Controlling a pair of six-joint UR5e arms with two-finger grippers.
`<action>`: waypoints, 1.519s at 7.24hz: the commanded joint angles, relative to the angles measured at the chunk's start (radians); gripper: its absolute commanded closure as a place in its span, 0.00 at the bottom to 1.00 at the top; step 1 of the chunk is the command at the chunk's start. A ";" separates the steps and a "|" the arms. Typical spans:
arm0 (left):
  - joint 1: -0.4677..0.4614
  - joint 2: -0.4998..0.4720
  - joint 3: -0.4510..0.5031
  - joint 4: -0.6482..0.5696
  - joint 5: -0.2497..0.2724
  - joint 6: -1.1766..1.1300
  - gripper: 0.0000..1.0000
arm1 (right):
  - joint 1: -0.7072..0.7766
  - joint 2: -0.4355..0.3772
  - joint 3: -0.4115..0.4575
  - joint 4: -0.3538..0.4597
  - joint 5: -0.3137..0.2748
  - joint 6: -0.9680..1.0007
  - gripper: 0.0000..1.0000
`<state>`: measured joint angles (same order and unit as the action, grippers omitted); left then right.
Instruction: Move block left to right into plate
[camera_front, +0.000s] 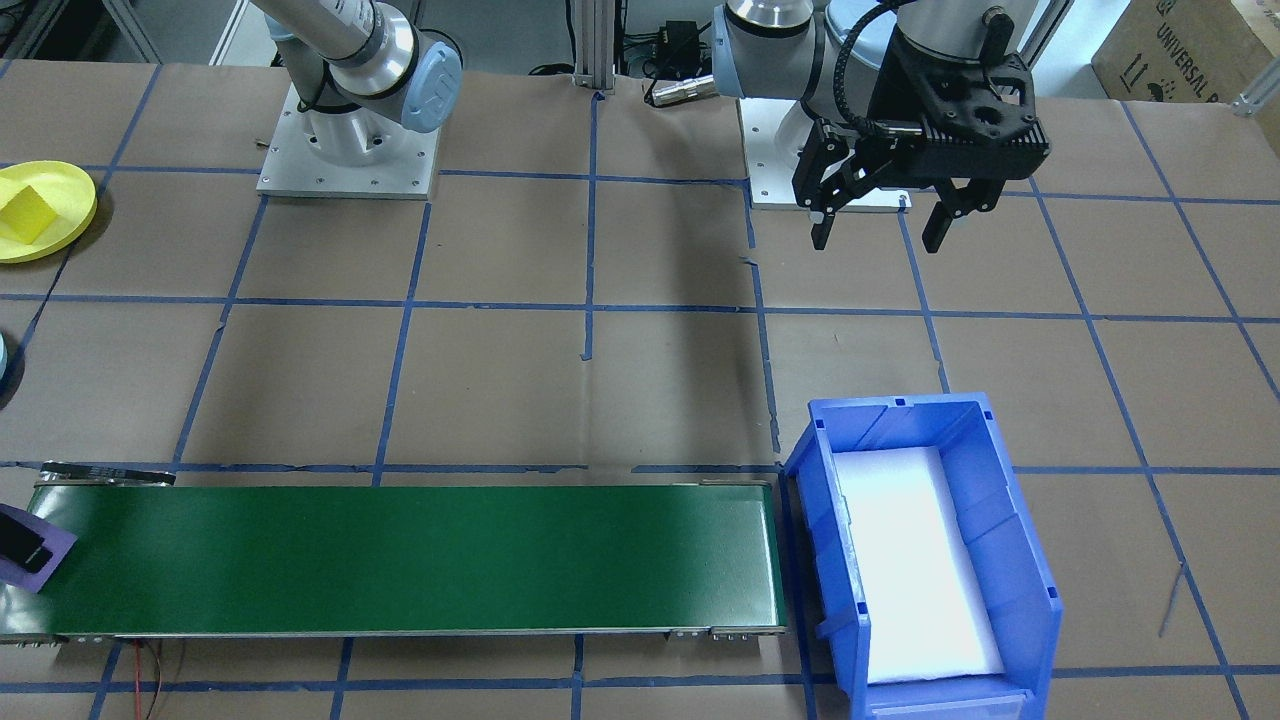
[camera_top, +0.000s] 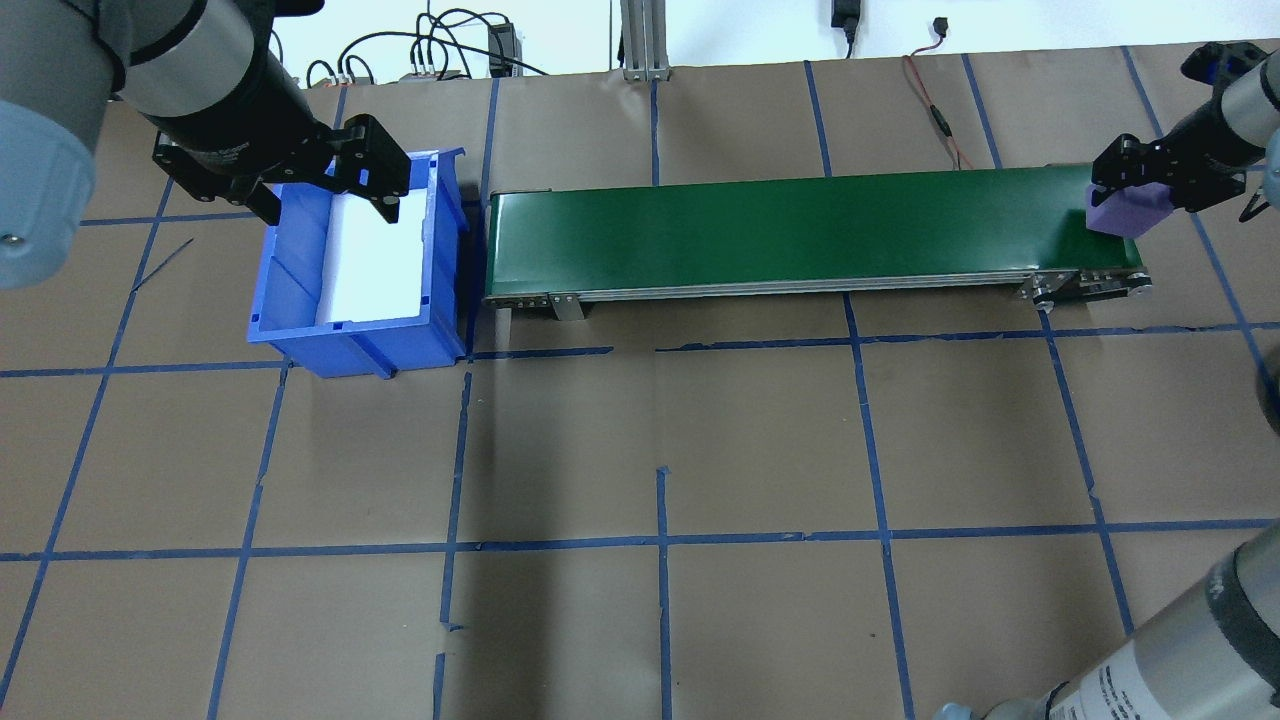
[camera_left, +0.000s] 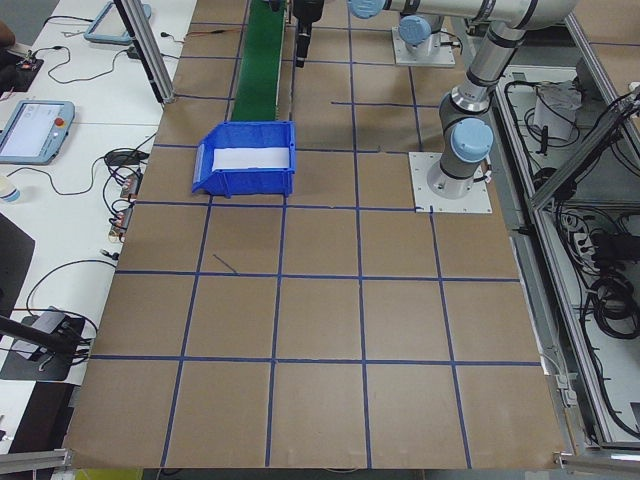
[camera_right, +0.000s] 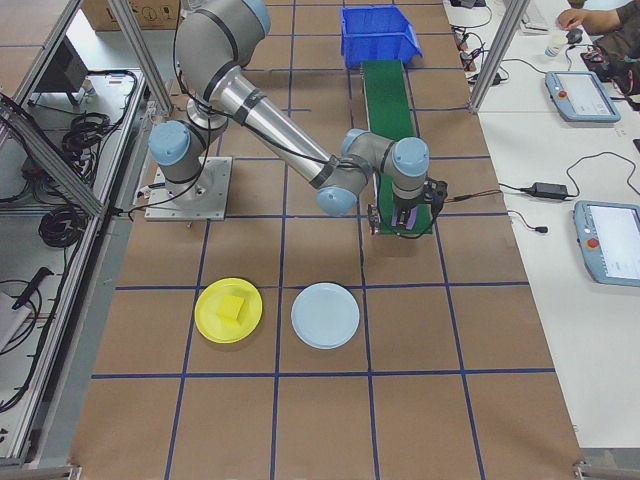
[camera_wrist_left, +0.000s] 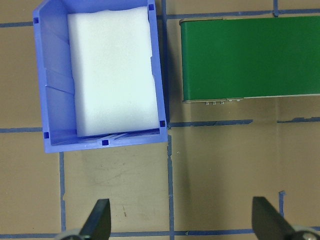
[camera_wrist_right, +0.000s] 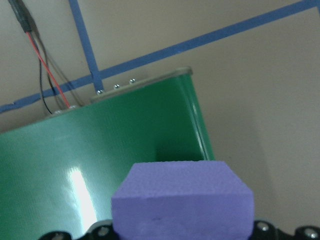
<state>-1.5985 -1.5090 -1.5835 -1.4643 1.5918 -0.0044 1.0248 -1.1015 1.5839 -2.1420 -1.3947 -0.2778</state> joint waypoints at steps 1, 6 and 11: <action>-0.001 -0.001 -0.001 -0.004 0.002 -0.009 0.00 | -0.120 -0.076 0.078 0.020 -0.094 -0.240 0.70; -0.001 0.000 -0.001 -0.010 0.008 -0.005 0.00 | -0.414 -0.080 0.195 0.008 -0.096 -0.596 0.67; -0.001 0.001 -0.001 -0.005 0.005 -0.006 0.00 | -0.468 -0.069 0.199 -0.042 -0.156 -0.639 0.22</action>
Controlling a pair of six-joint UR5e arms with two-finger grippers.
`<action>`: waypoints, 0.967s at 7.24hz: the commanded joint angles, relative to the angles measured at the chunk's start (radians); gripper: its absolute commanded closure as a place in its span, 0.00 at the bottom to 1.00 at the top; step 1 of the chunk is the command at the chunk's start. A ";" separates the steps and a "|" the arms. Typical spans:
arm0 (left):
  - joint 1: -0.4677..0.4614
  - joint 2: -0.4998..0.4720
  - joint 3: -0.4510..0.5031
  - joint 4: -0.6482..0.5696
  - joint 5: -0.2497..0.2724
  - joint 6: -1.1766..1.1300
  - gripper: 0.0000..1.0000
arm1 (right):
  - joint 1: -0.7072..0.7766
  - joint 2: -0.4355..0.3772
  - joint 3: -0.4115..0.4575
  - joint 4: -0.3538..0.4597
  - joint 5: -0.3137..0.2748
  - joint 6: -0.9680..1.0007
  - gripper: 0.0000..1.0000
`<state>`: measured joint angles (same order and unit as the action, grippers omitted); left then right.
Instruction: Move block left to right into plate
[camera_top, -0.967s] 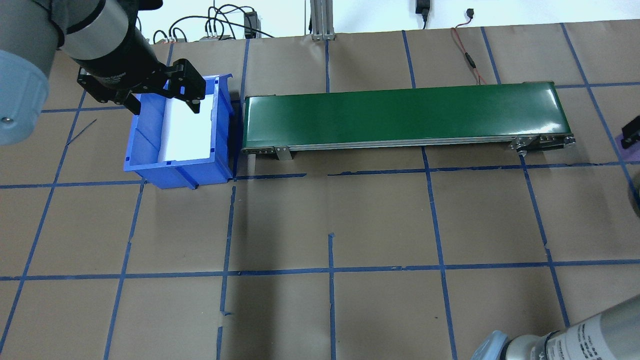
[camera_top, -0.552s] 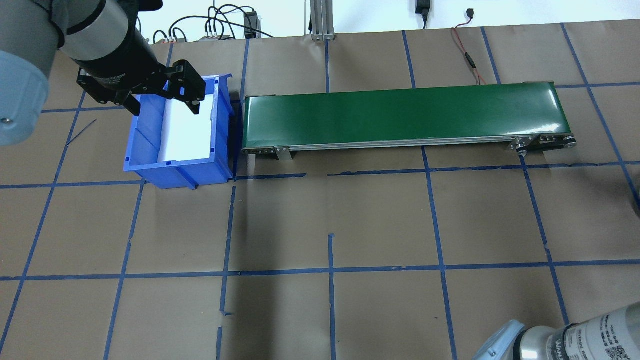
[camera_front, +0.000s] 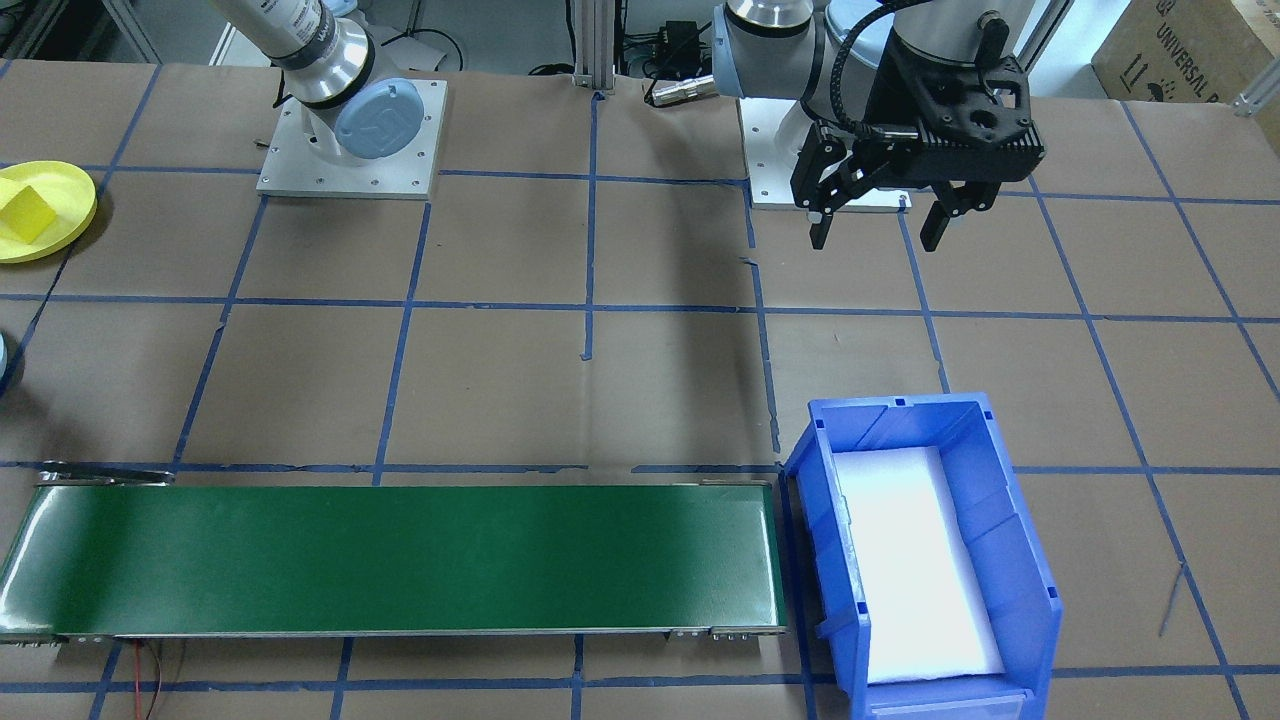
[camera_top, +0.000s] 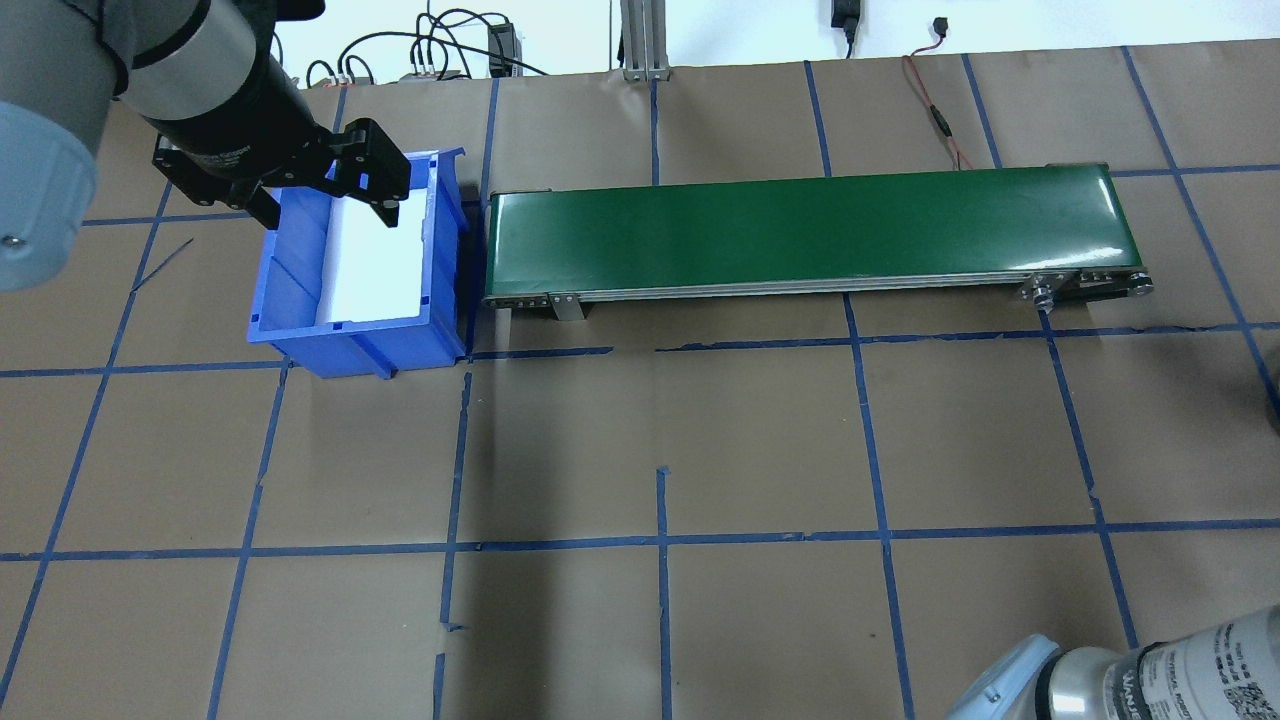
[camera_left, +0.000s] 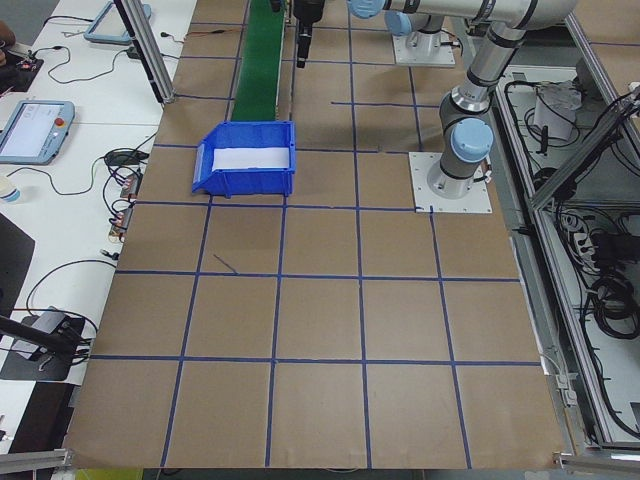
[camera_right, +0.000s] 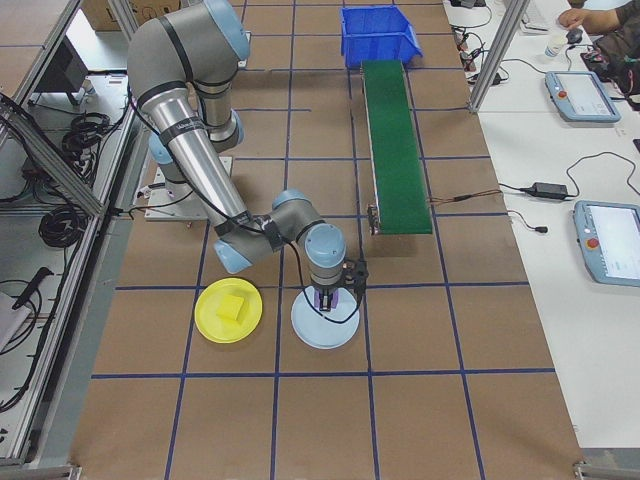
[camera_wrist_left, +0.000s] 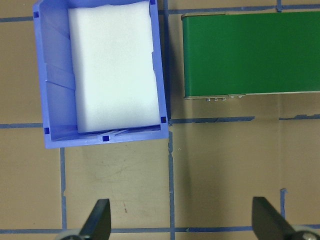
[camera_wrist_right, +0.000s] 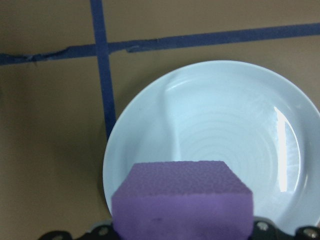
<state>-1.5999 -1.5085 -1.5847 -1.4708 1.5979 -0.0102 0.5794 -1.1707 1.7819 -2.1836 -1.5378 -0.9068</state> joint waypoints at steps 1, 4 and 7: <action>0.006 0.001 0.000 0.004 -0.003 0.001 0.00 | -0.026 0.000 -0.001 -0.001 -0.016 -0.014 0.00; 0.000 -0.003 0.002 0.007 -0.006 -0.004 0.00 | 0.009 -0.056 -0.002 0.039 -0.015 0.105 0.00; 0.000 -0.003 0.002 0.007 -0.006 -0.002 0.00 | 0.262 -0.318 -0.027 0.472 -0.047 0.412 0.00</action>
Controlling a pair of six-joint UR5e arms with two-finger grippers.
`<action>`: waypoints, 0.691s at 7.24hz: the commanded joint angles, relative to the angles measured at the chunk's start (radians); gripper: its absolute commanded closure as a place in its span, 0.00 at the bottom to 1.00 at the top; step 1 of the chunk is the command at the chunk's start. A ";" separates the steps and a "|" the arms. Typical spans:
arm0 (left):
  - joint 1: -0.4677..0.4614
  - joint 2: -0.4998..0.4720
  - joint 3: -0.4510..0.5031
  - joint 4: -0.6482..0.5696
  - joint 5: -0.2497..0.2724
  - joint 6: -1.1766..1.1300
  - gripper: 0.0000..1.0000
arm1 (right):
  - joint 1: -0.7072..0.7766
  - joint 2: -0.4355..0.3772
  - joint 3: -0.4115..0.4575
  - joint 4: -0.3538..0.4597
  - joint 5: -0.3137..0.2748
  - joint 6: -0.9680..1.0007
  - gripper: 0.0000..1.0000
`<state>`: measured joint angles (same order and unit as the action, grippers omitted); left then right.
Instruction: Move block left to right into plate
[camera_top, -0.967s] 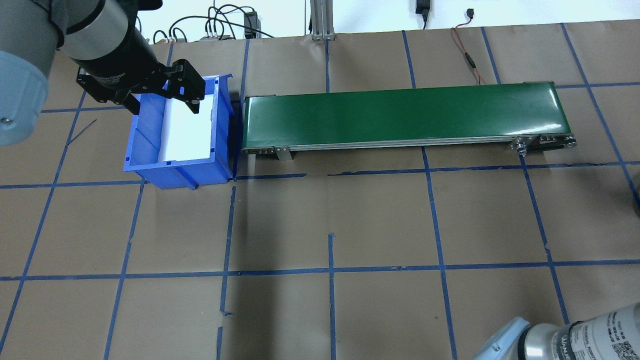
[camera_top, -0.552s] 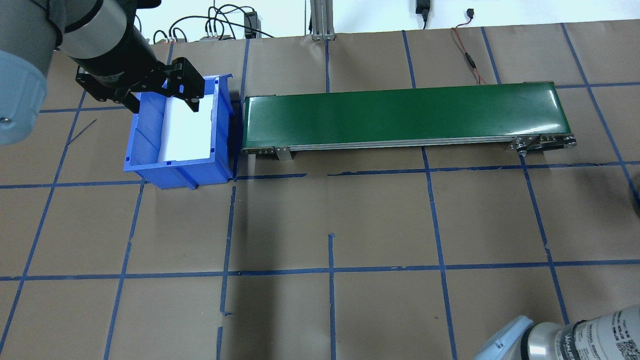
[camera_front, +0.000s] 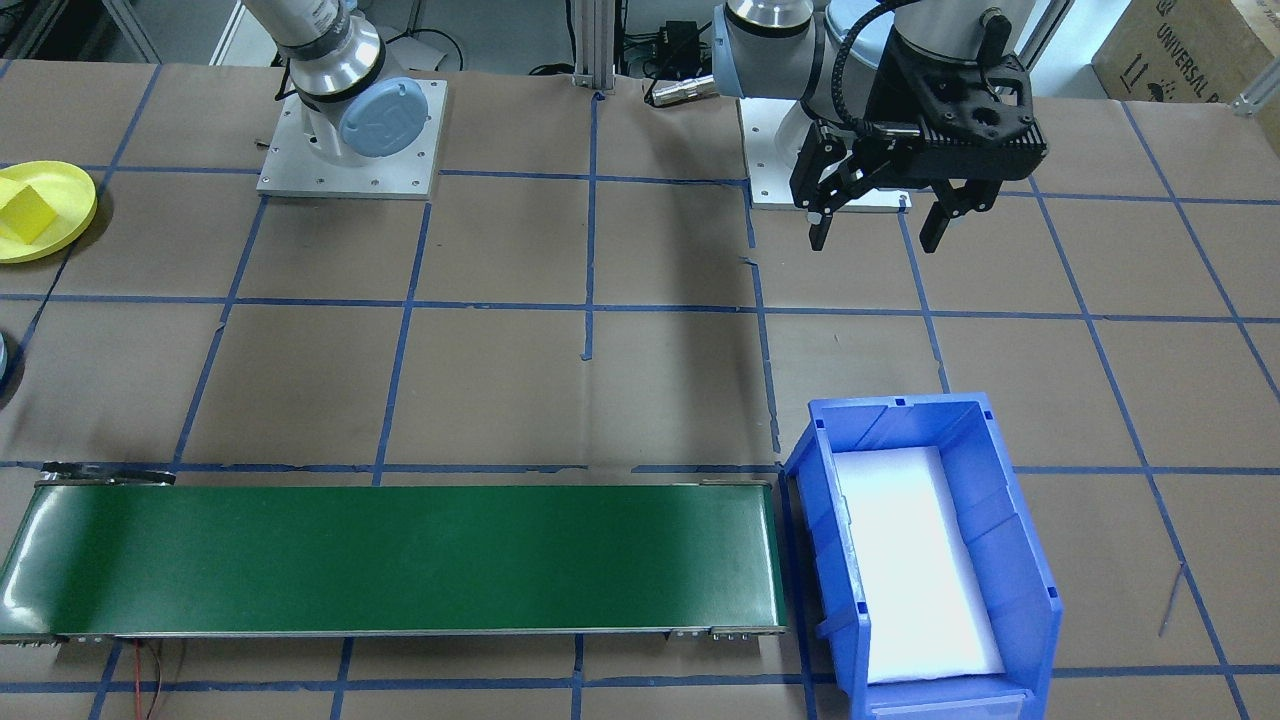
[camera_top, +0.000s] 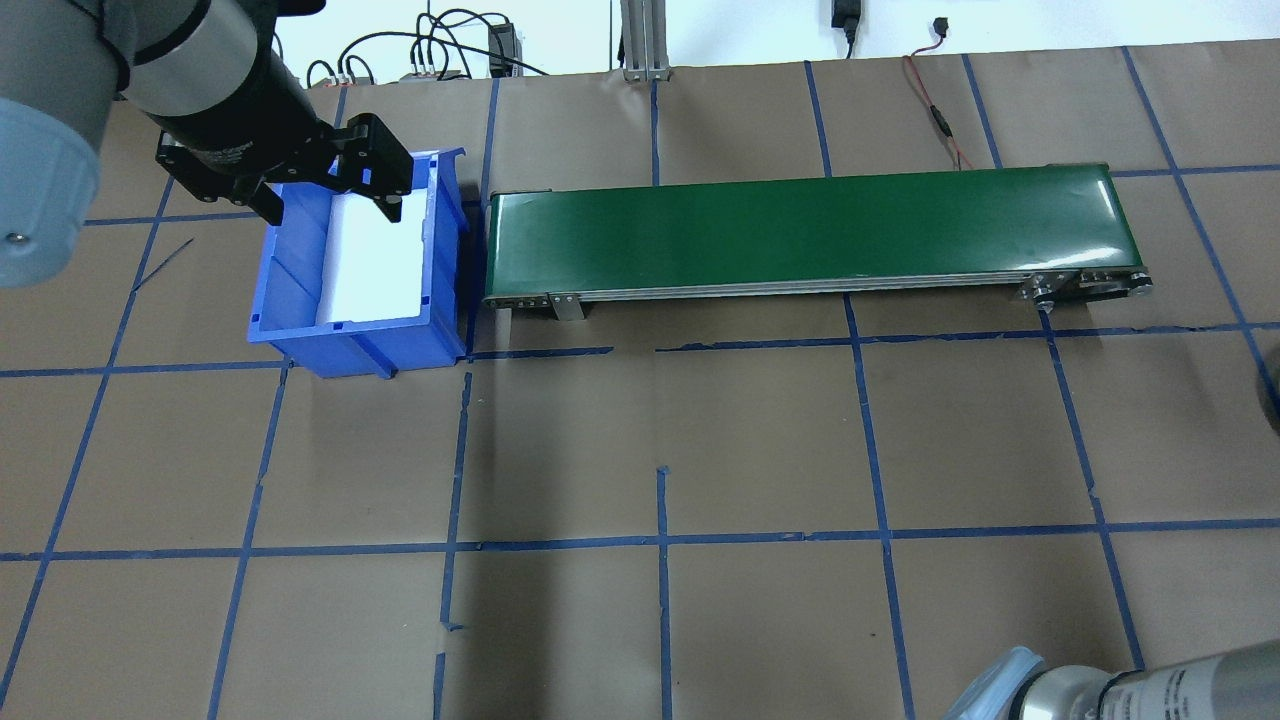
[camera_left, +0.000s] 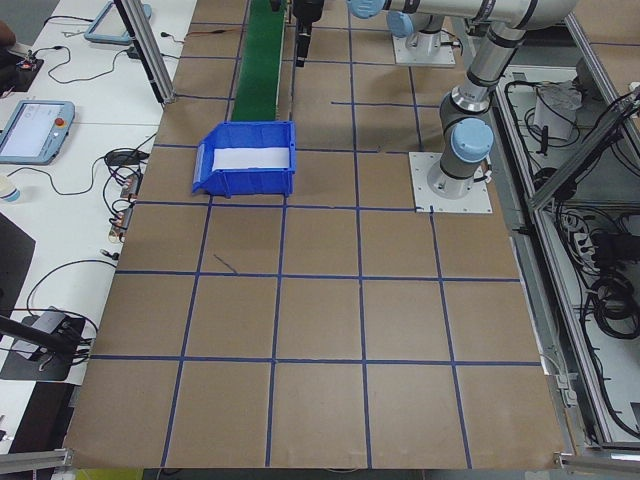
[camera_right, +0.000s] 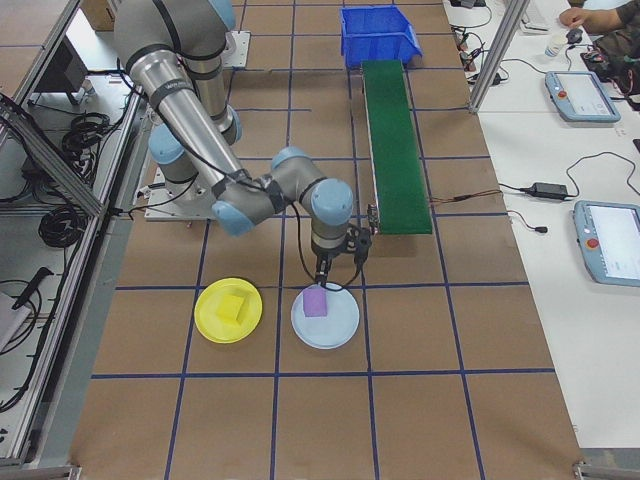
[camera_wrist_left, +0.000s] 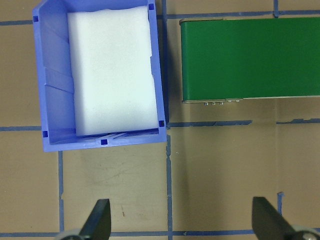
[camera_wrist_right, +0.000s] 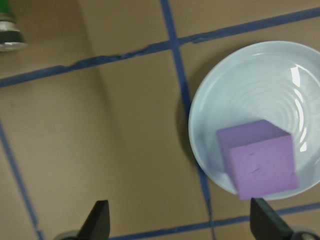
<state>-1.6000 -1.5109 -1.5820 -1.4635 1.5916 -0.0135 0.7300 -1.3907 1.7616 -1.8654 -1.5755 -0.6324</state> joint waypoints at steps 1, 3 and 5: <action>0.000 0.000 -0.001 -0.001 -0.001 0.001 0.00 | 0.217 -0.123 -0.020 0.248 -0.009 0.157 0.00; -0.001 0.001 -0.001 -0.001 -0.001 0.001 0.00 | 0.459 -0.166 -0.146 0.334 -0.036 0.332 0.00; -0.001 0.004 -0.001 -0.005 0.001 0.004 0.00 | 0.703 -0.175 -0.192 0.367 -0.015 0.674 0.00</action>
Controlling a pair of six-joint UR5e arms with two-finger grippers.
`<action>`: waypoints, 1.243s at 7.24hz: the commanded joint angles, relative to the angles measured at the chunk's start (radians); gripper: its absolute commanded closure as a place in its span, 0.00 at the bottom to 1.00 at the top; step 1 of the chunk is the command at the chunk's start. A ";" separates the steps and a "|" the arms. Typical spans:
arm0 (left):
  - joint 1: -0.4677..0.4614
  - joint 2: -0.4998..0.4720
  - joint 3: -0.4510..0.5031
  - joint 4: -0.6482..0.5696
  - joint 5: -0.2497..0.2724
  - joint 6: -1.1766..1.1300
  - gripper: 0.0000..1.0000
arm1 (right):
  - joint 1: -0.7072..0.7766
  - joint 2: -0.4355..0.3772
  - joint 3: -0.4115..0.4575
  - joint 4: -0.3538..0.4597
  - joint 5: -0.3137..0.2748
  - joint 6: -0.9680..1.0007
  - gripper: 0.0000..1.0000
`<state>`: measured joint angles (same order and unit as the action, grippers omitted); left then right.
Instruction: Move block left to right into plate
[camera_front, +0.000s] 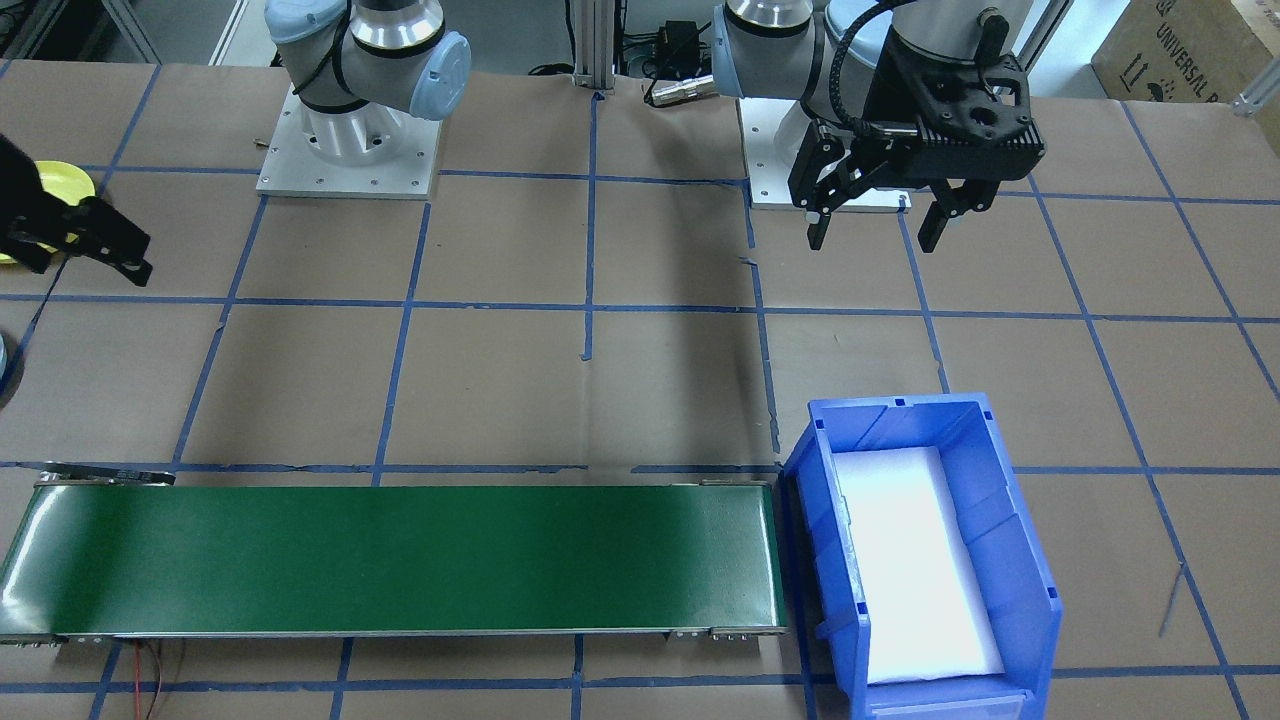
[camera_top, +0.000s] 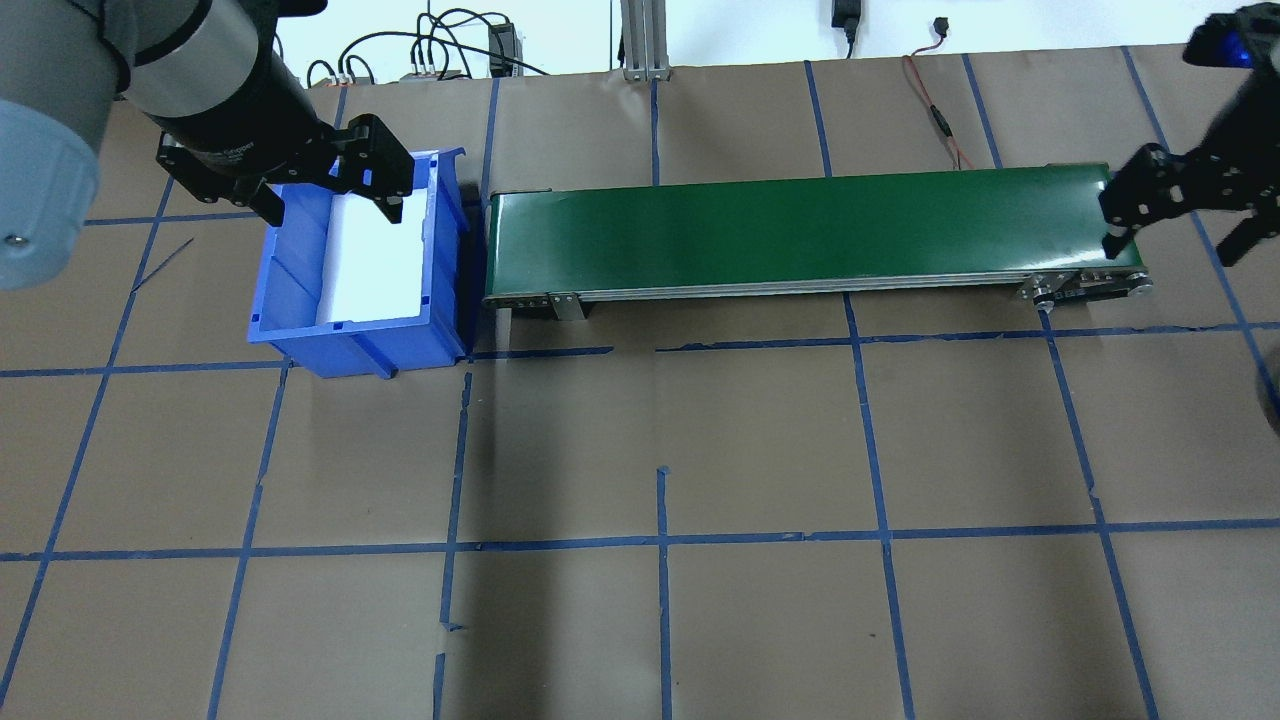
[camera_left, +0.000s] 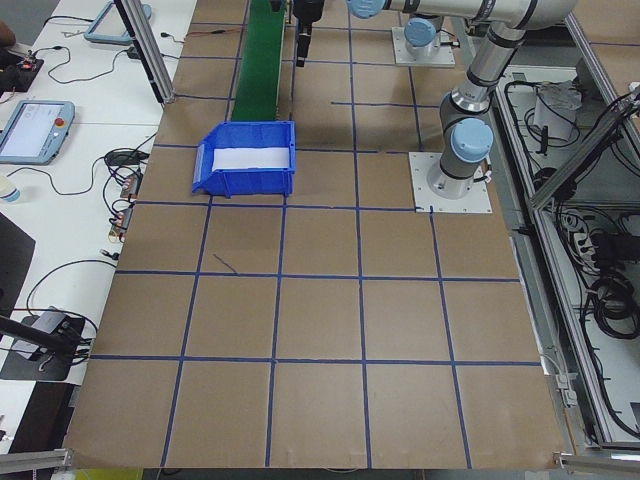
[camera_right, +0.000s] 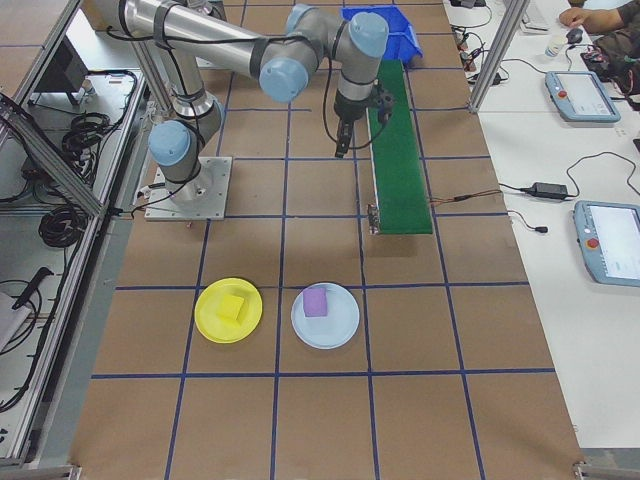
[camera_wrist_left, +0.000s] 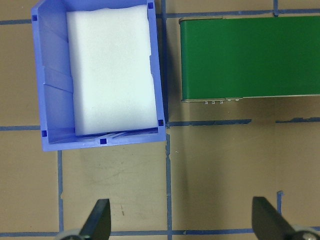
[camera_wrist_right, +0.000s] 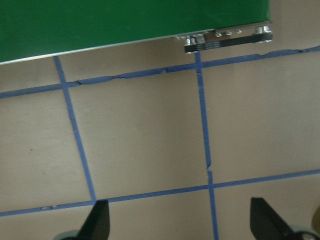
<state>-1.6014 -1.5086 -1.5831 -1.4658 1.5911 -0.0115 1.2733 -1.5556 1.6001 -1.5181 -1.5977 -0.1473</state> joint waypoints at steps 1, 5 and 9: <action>0.000 0.002 -0.002 -0.002 0.000 0.001 0.00 | 0.269 -0.020 -0.029 0.018 0.028 0.251 0.00; 0.000 0.002 -0.002 -0.002 0.000 0.002 0.00 | 0.296 0.000 -0.103 -0.002 0.018 0.319 0.00; 0.001 0.005 0.006 0.001 0.003 0.008 0.00 | 0.287 0.008 -0.117 0.056 0.041 0.311 0.00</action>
<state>-1.6002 -1.5035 -1.5797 -1.4669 1.5972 -0.0034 1.5593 -1.5483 1.4846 -1.4817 -1.5617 0.1645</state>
